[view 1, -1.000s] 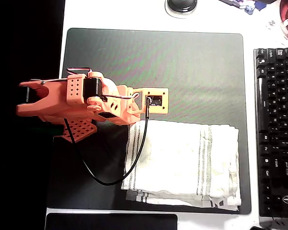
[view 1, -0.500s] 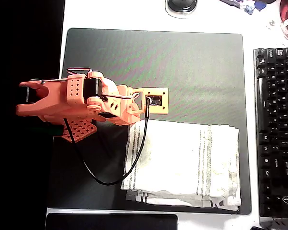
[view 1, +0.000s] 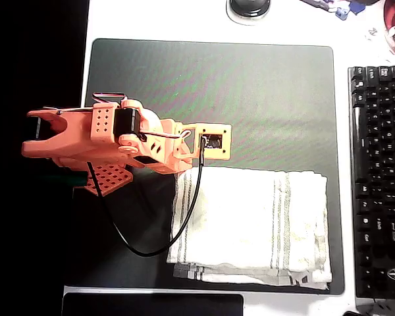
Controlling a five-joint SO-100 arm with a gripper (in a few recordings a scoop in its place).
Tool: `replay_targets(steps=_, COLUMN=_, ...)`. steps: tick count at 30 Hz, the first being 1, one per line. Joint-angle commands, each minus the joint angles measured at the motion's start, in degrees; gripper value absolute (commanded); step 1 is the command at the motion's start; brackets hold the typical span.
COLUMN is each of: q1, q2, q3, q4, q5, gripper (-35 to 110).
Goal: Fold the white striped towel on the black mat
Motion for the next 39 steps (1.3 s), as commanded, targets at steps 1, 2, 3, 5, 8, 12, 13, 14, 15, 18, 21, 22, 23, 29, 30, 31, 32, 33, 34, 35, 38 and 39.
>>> replay_targets(steps=1, q1=0.0, q2=1.5, q3=1.3, q4=1.3, q5=-1.2, gripper=0)
replay_targets(steps=2, q1=-0.1, q2=1.5, q3=1.3, q4=1.3, q5=-1.3, gripper=0)
replay_targets(steps=3, q1=-0.1, q2=1.5, q3=1.3, q4=1.3, q5=-2.3, gripper=0)
replay_targets(steps=5, q1=-0.1, q2=1.5, q3=1.3, q4=1.3, q5=-1.8, gripper=0)
replay_targets(steps=8, q1=1.7, q2=1.4, q3=1.3, q4=1.3, q5=-2.1, gripper=1)
replay_targets(steps=12, q1=5.2, q2=1.4, q3=1.3, q4=1.3, q5=-3.1, gripper=0)
replay_targets(steps=13, q1=6.2, q2=1.4, q3=1.3, q4=1.3, q5=-4.8, gripper=0)
replay_targets(steps=14, q1=7.1, q2=1.4, q3=1.3, q4=1.3, q5=-5.2, gripper=0)
replay_targets(steps=15, q1=7.6, q2=1.4, q3=1.3, q4=1.3, q5=-5.1, gripper=0)
replay_targets(steps=18, q1=8.2, q2=1.3, q3=1.3, q4=1.3, q5=-4.5, gripper=0)
replay_targets(steps=21, q1=7.2, q2=1.3, q3=1.3, q4=1.3, q5=-3.4, gripper=0)
replay_targets(steps=22, q1=6.2, q2=1.3, q3=1.3, q4=1.3, q5=-2.8, gripper=0)
replay_targets(steps=23, q1=5.4, q2=1.3, q3=1.3, q4=1.3, q5=-2.8, gripper=0)
replay_targets(steps=29, q1=0.8, q2=1.4, q3=1.3, q4=1.3, q5=-0.6, gripper=0)
replay_targets(steps=30, q1=0.2, q2=1.4, q3=1.3, q4=1.2, q5=-0.4, gripper=0)
replay_targets(steps=31, q1=0.0, q2=1.4, q3=1.3, q4=1.2, q5=-0.6, gripper=0)
replay_targets(steps=32, q1=0.0, q2=1.4, q3=1.3, q4=1.2, q5=-0.8, gripper=0)
replay_targets(steps=33, q1=0.3, q2=1.4, q3=1.3, q4=1.2, q5=-0.9, gripper=0)
replay_targets(steps=34, q1=0.8, q2=1.4, q3=1.3, q4=1.2, q5=-1.5, gripper=0)
replay_targets(steps=35, q1=1.2, q2=1.4, q3=1.3, q4=1.2, q5=-1.9, gripper=0)
replay_targets(steps=38, q1=2.1, q2=1.4, q3=1.3, q4=1.3, q5=-2.6, gripper=0)
replay_targets(steps=39, q1=2.5, q2=1.1, q3=1.3, q4=1.3, q5=-2.8, gripper=0)
